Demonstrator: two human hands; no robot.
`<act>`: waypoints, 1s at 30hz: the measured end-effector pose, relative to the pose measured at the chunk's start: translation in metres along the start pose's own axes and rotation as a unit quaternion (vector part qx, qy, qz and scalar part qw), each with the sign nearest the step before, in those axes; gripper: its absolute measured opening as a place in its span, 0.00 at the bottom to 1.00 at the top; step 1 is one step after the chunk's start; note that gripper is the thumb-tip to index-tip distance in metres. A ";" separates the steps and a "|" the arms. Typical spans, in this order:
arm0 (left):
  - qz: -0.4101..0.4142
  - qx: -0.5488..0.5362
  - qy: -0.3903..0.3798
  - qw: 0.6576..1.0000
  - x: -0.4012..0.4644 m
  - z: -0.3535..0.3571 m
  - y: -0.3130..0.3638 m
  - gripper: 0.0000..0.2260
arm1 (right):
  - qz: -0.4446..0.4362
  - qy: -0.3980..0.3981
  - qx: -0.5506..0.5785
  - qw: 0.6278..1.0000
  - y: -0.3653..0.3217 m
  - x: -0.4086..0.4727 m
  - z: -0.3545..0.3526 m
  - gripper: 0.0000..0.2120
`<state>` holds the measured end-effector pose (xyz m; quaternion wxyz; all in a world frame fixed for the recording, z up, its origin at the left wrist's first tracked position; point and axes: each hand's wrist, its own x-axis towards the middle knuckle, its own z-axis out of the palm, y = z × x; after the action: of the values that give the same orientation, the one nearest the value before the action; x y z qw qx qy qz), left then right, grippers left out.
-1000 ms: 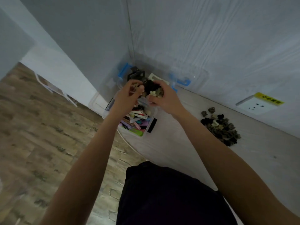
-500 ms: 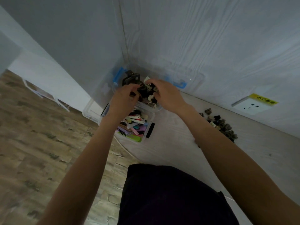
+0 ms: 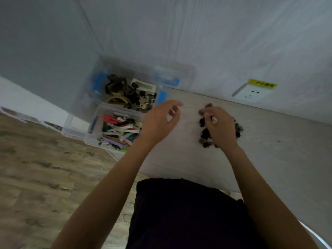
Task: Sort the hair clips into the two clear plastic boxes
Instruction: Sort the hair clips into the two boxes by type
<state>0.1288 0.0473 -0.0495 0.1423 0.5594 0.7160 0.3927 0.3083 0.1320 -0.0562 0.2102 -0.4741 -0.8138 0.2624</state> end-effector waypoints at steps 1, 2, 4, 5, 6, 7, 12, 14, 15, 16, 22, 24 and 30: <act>-0.001 -0.001 -0.062 0.998 -0.001 0.013 0.006 0.12 | 0.037 -0.008 -0.026 0.999 0.021 -0.011 -0.005 0.11; -0.016 -0.001 -0.131 0.991 -0.001 0.029 0.012 0.17 | 0.073 -0.026 -0.055 0.995 0.044 -0.022 -0.011 0.13; -0.059 0.015 -0.249 0.967 -0.001 0.057 0.014 0.30 | 0.133 -0.084 -0.105 0.982 0.079 -0.036 -0.020 0.25; -0.076 0.029 -0.292 0.953 0.000 0.070 0.016 0.38 | 0.170 -0.116 -0.114 0.972 0.094 -0.043 -0.025 0.33; -0.091 0.050 -0.324 0.940 0.000 0.082 0.020 0.44 | 0.205 -0.142 -0.111 0.962 0.106 -0.048 -0.029 0.40; -0.101 0.076 -0.344 0.930 0.000 0.089 0.020 0.49 | 0.227 -0.162 -0.103 0.955 0.112 -0.051 -0.027 0.45; -0.113 0.122 -0.359 0.918 -0.014 0.125 0.029 0.47 | 0.210 -0.148 -0.096 0.962 0.120 -0.061 -0.022 0.46; -0.125 0.113 -0.339 0.926 -0.024 0.135 0.032 0.42 | 0.212 -0.126 -0.064 0.967 0.112 -0.062 -0.018 0.41; -0.128 0.103 -0.324 0.932 -0.027 0.139 0.033 0.39 | 0.208 -0.127 -0.051 0.969 0.106 -0.063 -0.015 0.38; -0.130 0.090 -0.310 0.937 -0.029 0.141 0.034 0.37 | 0.197 -0.132 -0.043 0.970 0.103 -0.063 -0.011 0.37; -0.147 0.024 -0.287 0.946 -0.032 0.139 0.038 0.31 | 0.136 -0.152 -0.025 0.979 0.099 -0.062 -0.001 0.28; -0.163 0.012 -0.272 0.948 -0.032 0.136 0.039 0.28 | 0.115 -0.161 -0.023 0.980 0.099 -0.062 0.001 0.25; -0.185 0.001 -0.237 0.954 -0.038 0.132 0.035 0.24 | 0.085 -0.221 -0.046 0.970 0.093 -0.068 0.008 0.33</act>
<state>0.2508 0.0680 -0.1187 0.3778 0.4946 0.7526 0.2150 0.3964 0.1089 -0.1271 -0.0203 -0.4804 -0.8083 0.3398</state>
